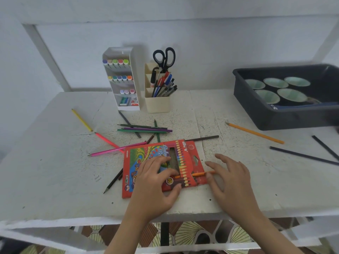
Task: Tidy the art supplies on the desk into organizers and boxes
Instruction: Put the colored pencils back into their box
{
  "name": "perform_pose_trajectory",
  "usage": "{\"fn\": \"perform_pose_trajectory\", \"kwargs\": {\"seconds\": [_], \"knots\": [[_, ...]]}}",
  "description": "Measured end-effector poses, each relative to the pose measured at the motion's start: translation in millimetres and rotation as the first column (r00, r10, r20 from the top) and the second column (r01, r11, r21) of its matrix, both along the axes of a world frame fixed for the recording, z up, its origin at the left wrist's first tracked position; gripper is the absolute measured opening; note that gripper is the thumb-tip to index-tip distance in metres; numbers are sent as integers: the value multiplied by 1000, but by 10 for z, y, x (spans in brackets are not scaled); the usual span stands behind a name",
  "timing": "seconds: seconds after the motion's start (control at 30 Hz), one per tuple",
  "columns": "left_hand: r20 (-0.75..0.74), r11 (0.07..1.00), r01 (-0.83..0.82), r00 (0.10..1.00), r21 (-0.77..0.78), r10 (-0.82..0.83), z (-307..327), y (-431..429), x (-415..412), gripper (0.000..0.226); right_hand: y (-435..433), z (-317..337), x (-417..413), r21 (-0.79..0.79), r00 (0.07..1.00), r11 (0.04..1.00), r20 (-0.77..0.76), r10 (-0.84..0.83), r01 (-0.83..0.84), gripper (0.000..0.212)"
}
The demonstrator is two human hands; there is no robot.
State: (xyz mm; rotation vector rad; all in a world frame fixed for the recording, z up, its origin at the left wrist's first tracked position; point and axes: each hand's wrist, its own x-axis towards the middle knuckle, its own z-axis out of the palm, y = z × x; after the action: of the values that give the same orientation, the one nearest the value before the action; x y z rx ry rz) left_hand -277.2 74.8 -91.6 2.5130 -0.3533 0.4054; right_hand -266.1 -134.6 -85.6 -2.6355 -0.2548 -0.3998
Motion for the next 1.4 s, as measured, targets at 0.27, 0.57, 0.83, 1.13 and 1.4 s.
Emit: {"fn": "perform_pose_trajectory", "kwargs": {"seconds": [0.27, 0.57, 0.83, 1.13, 1.4], "knots": [[10, 1000, -3, 1000, -13, 4, -6, -3, 8, 28, -12, -85, -175, -284, 954, 953, -241, -178, 106, 67], [24, 1000, -1, 1000, -7, 1, -19, 5, -1, 30, 112, -93, -158, -318, 943, 948, -324, -78, -31, 60], [31, 999, -4, 1000, -35, 5, -33, 13, -5, 29, 107, -131, -192, -362, 940, 932, -317, -123, 0, 82], [40, 1000, -1, 999, -28, 3, -35, 9, 0, 29, 152, -85, -225, -285, 937, 955, -348, -25, -80, 59], [38, 1000, -8, 999, -25, 9, -31, 7, -16, 29, 150, -128, -242, -356, 938, 934, -332, -99, -28, 77]]}}
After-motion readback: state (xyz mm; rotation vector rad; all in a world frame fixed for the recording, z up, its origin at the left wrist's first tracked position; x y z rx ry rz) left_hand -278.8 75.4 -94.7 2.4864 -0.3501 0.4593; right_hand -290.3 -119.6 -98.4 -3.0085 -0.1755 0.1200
